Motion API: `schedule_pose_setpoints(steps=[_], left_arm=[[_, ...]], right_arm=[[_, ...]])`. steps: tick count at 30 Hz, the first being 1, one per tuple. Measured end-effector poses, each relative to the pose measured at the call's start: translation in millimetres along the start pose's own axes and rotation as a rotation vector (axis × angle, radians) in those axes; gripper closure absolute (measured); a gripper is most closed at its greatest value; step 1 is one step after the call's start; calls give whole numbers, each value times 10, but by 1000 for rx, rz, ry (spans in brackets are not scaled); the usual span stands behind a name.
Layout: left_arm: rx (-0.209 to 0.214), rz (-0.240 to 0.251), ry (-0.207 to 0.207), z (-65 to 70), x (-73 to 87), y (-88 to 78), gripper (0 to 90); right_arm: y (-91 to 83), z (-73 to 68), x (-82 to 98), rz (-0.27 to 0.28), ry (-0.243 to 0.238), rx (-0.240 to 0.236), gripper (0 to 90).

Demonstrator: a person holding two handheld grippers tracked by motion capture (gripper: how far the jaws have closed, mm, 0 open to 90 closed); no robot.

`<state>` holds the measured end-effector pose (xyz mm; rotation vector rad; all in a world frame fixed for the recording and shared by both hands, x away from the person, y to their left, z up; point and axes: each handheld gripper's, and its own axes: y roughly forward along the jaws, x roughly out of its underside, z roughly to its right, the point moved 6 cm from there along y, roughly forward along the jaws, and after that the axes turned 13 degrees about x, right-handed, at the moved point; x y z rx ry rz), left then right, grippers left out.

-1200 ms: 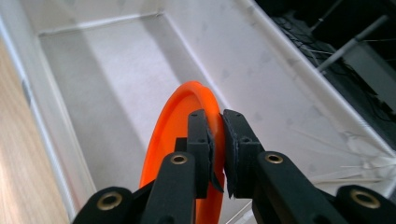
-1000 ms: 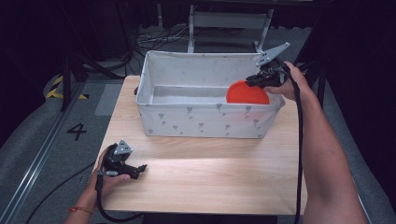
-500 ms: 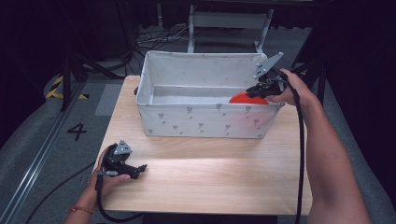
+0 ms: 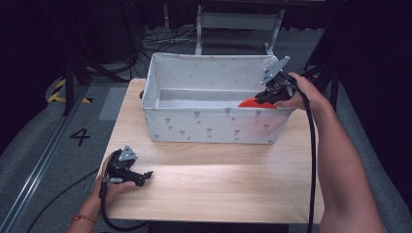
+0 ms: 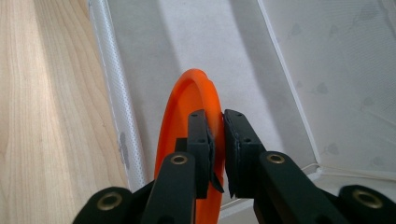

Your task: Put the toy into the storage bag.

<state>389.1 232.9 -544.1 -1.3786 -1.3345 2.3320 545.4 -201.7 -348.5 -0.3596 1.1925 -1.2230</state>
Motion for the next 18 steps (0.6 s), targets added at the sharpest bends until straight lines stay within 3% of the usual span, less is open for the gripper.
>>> schedule_pose_setpoints(steps=[18], left_arm=[[1,-1,-1,1,0,0,2]], right_arm=[[-86,33,-19,34,13,36,823]])
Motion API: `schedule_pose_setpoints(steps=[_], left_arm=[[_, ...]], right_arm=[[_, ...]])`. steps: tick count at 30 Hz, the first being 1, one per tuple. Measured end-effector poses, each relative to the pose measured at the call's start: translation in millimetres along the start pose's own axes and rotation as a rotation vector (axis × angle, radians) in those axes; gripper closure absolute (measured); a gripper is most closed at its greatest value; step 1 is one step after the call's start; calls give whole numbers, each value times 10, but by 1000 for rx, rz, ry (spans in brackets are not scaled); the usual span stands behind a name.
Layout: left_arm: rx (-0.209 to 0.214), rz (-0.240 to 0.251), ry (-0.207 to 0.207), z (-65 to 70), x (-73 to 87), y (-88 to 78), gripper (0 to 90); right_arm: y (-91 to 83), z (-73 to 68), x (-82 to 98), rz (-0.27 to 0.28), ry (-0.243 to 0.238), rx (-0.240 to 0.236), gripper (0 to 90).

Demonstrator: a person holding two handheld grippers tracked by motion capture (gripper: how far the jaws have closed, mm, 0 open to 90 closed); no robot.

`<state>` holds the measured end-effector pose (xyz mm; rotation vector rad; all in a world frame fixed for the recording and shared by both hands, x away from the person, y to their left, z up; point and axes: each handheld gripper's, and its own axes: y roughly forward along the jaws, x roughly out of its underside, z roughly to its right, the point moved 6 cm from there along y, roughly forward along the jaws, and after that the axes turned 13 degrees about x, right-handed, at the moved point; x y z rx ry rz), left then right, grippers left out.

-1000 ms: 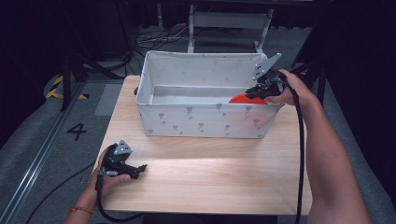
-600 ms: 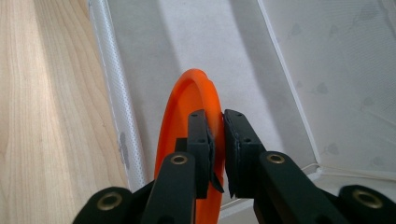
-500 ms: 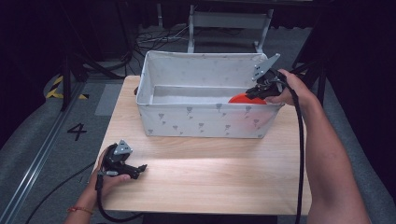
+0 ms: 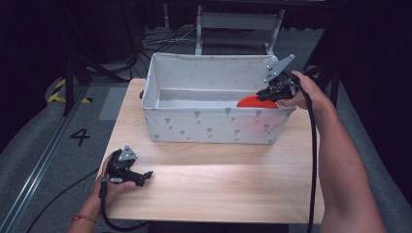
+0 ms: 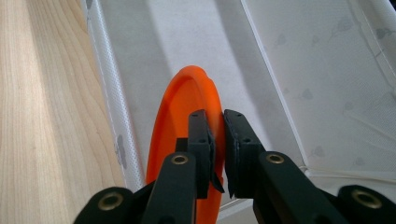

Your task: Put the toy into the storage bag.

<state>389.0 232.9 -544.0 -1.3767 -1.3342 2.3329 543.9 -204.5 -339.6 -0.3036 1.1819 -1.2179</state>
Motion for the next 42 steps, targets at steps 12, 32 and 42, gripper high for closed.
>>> schedule_pose_setpoints(steps=[12,32,42], left_arm=[[-1,0,2,-1,0,0,2],[0,0,0,0,0,0,2],[-1,2,0,0,0,1,2]], right_arm=[[18,-15,20,-33,-17,-16,822],[194,-76,109,-198,-52,-39,778],[33,0,118,-95,35,28,691]])
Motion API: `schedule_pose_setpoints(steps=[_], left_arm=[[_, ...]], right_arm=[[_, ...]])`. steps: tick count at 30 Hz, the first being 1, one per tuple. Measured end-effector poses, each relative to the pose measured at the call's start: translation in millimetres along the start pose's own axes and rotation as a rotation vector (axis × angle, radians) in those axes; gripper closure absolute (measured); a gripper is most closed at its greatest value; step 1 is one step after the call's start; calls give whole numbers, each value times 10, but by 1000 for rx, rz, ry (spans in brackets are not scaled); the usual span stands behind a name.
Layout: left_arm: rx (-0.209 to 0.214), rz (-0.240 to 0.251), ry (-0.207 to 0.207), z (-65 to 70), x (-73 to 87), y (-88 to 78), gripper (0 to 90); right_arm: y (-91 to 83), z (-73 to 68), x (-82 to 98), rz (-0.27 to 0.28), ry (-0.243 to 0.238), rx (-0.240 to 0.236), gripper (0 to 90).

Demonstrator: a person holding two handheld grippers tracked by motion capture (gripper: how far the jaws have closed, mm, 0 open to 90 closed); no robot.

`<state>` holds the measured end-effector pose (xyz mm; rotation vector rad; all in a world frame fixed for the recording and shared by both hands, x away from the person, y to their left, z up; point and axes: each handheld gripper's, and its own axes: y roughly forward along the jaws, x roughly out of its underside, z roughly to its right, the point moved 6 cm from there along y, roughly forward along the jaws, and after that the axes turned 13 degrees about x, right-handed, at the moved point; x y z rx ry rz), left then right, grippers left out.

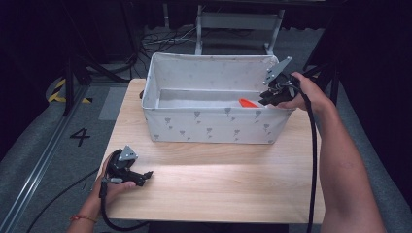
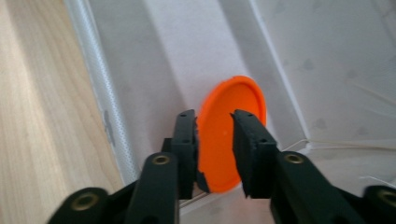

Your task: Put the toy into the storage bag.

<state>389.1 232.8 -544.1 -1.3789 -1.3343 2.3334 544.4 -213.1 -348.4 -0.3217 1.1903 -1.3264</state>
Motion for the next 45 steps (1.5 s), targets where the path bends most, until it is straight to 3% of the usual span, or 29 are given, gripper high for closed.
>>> schedule_pose_setpoints(steps=[3,4,5,9,12,15,22,35,45], left_arm=[[1,-2,0,0,1,-1,2],[0,0,0,0,0,0,2],[1,-2,0,0,0,-1,2],[0,0,0,0,0,0,2],[0,0,0,0,0,0,2],[0,-2,0,0,1,-1,2],[0,0,0,0,0,0,2],[0,-2,0,0,1,-1,2],[0,-2,0,0,1,-1,3]], right_arm=[[-82,12,26,48,42,17,625],[-126,30,46,60,86,49,588],[-126,30,46,60,86,49,588],[-276,29,110,97,178,97,462],[-399,17,165,133,219,125,415],[-507,-10,252,136,245,171,356],[-677,-147,378,169,273,201,298],[-898,-445,659,176,290,298,251],[-934,-685,886,161,285,336,234]])
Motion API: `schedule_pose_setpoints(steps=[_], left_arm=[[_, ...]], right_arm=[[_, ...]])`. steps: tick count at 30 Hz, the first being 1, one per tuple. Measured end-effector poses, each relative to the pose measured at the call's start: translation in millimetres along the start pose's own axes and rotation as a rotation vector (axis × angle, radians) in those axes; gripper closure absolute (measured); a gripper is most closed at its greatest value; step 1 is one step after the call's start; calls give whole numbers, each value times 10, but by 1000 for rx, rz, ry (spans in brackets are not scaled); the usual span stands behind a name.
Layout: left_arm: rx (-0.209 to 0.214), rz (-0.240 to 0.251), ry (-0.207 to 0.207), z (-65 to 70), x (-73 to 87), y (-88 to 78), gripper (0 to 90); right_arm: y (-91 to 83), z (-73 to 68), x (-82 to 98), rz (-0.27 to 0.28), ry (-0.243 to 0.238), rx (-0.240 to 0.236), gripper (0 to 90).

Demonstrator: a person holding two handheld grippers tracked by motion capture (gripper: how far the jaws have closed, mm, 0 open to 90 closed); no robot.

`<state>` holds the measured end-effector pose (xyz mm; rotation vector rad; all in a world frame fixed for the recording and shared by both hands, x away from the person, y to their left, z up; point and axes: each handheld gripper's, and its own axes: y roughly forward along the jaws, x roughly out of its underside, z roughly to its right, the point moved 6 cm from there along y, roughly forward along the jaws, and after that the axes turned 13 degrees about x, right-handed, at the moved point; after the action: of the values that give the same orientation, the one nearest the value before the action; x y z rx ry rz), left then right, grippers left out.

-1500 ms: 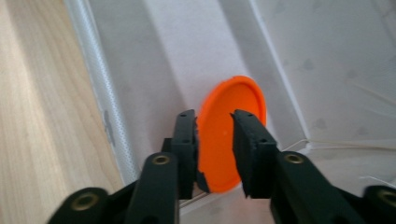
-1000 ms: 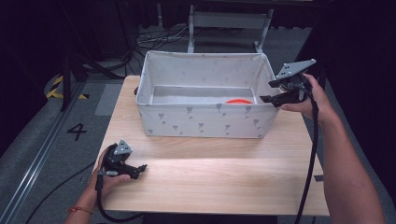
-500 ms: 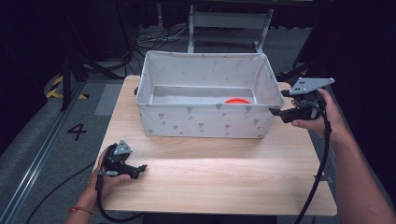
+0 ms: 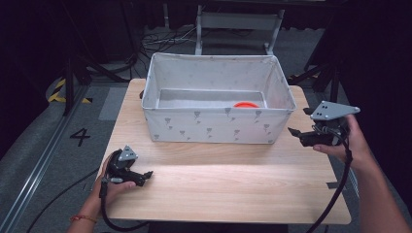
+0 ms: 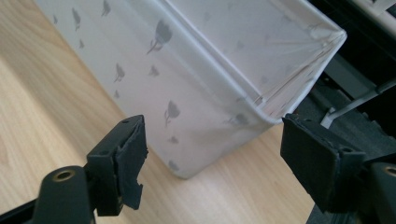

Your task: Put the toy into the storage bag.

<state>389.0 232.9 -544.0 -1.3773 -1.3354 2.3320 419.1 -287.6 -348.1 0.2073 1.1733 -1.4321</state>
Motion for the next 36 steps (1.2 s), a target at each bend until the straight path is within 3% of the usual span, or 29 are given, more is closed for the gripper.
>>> schedule_pose_setpoints(steps=[8,36], left_arm=[[0,0,0,0,0,0,3],[0,1,0,0,0,0,3]], right_arm=[[-7,-143,276,-41,-15,31,208],[257,-546,1045,-182,-9,18,189]])
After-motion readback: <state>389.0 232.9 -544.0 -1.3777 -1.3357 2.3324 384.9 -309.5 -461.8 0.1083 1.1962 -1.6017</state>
